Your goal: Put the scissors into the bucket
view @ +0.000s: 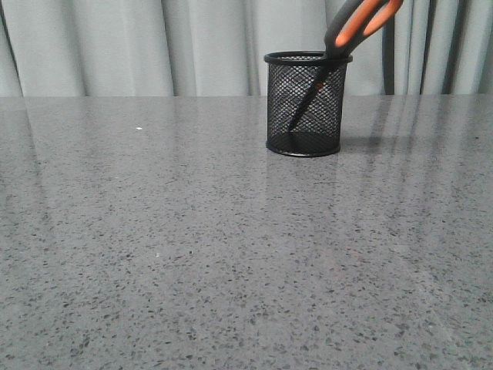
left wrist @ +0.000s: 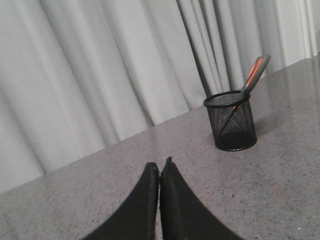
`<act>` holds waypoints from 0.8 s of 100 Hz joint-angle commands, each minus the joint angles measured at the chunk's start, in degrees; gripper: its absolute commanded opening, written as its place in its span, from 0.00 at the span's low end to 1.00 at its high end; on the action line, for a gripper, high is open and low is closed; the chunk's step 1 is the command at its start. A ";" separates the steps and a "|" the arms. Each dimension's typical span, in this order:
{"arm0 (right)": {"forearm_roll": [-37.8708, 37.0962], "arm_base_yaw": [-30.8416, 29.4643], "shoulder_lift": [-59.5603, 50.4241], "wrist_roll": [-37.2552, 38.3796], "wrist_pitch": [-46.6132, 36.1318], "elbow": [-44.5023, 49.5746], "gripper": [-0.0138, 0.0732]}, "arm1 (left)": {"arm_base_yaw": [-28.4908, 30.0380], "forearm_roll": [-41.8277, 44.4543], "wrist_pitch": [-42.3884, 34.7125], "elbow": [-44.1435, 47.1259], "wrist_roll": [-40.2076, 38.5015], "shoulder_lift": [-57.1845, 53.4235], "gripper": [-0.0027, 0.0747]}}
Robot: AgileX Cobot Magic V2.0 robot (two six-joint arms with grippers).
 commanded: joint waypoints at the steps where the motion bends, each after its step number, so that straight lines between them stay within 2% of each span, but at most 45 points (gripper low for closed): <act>1: 0.94 -0.19 0.62 -0.50 -3.51 -1.47 0.10 | 4.54 -3.58 -4.51 0.19 -0.69 0.76 0.01; 20: 0.94 -0.19 0.62 -0.50 -3.51 -1.47 0.10 | 19.09 -10.19 -10.24 7.41 -0.69 -1.09 0.01; 32: 0.94 -0.19 0.62 -0.50 -3.51 -1.47 0.10 | 24.80 -12.45 -12.18 12.40 -0.69 -4.10 0.01; 44: 0.94 -0.19 0.62 -0.50 -3.62 -1.47 0.10 | 27.49 -12.34 -14.74 16.07 -0.69 -4.18 0.01; 51: 0.94 -0.19 0.62 -0.50 -3.62 -1.47 0.10 | 28.13 -12.25 -12.74 16.07 -0.69 -4.18 0.01; 80: 0.94 -0.19 0.62 -0.50 -3.62 -1.47 0.10 | 27.89 -13.39 -12.18 15.96 -0.69 -4.18 0.01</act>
